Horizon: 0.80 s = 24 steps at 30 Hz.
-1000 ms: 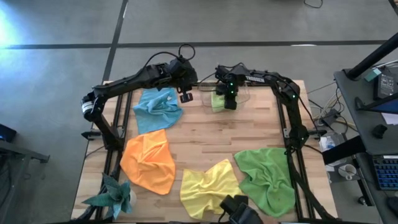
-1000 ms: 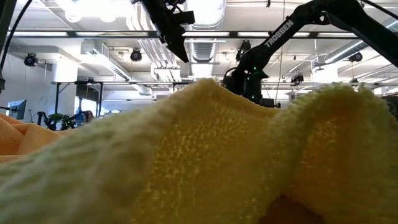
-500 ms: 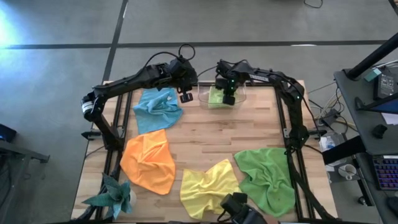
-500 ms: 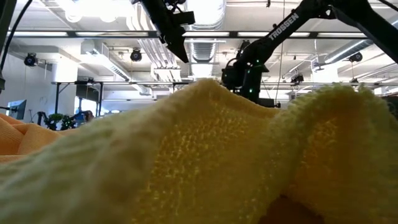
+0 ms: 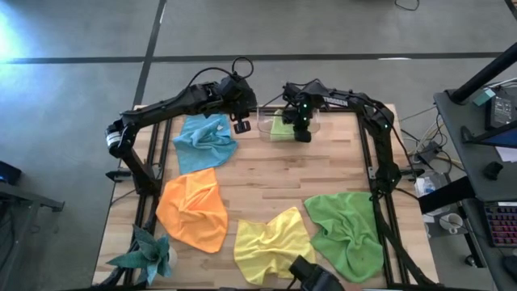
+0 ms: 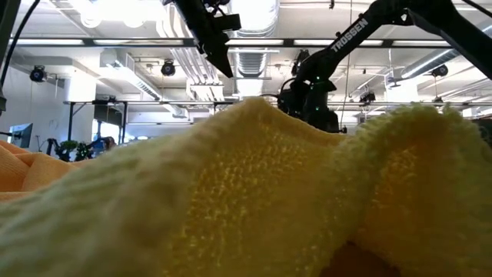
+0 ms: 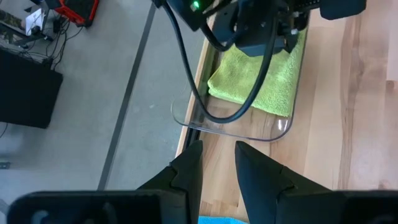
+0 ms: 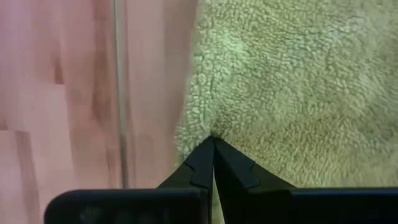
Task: Fold microfiber towels
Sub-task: Adjust the light green cloth into the transparent bin
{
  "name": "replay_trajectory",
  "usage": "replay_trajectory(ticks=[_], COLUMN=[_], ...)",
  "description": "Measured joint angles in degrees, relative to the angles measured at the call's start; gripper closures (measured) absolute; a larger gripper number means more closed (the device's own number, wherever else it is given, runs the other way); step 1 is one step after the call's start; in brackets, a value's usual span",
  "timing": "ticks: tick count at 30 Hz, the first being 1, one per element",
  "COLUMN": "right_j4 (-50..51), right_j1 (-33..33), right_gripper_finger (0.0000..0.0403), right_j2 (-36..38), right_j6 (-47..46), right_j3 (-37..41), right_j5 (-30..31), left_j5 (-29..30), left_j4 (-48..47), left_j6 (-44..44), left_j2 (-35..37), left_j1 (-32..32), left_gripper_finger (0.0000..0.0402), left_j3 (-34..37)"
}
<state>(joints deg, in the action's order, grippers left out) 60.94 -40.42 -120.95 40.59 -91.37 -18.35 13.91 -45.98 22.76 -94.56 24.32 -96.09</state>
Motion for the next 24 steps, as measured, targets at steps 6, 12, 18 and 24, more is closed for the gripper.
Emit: replay_trajectory(ticks=[6, 12, 18, 24], right_j4=[-1.32, -3.33, -4.18, -3.61], right_j1=[0.02, 0.08, 0.01, -0.09], right_gripper_finger=[0.0394, 0.0394, 0.0394, 0.0394], right_j2=[-2.64, -2.45, -0.38, 3.84], right_j6=[-1.07, -2.03, -2.64, -4.95], right_j3=[0.0, -0.07, -0.02, -0.09], right_j5=[4.71, 10.73, 11.32, 11.04], left_j5=[0.04, 0.04, 0.04, 0.04], left_j4=[0.0, 0.0, 0.0, -0.21], left_j6=[-0.02, 0.0, 0.0, -0.02], left_j2=[0.0, 0.0, 0.0, 0.0], left_j1=[0.0, 0.0, 0.0, -0.01], left_gripper_finger=[0.0323, 0.0323, 0.0323, 0.0323], left_j3=[0.0, 0.0, 0.0, 0.0])
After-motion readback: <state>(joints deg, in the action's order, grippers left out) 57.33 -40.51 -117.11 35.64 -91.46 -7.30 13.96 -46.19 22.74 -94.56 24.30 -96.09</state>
